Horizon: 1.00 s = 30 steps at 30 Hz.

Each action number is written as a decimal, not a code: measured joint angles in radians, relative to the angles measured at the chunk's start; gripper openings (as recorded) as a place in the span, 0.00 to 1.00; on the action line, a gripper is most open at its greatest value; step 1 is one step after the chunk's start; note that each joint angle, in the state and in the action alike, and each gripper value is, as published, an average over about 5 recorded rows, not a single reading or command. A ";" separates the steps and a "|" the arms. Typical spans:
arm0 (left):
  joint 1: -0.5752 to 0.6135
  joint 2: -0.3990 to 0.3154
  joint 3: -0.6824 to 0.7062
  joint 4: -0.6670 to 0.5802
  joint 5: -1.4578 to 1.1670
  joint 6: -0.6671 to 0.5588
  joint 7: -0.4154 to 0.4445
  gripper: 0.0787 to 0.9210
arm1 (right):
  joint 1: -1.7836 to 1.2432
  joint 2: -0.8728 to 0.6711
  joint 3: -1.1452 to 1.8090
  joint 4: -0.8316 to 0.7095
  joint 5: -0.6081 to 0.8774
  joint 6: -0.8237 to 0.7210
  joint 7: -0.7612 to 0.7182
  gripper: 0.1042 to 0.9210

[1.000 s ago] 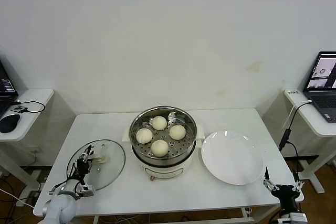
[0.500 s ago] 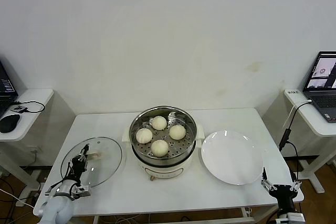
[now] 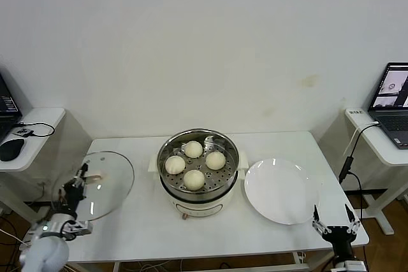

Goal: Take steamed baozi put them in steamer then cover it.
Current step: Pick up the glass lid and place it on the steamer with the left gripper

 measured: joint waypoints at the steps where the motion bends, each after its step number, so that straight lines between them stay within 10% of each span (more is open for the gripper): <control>1: 0.008 0.010 -0.011 -0.020 -0.010 0.007 0.012 0.08 | -0.002 0.000 -0.003 0.002 -0.002 0.000 0.000 0.88; 16: 0.007 0.111 0.071 -0.340 -0.121 0.216 0.208 0.08 | -0.023 0.016 -0.042 0.009 -0.031 0.009 -0.002 0.88; 30: -0.236 -0.001 0.415 -0.378 0.004 0.412 0.341 0.08 | -0.017 0.052 -0.108 -0.015 -0.091 0.020 0.014 0.88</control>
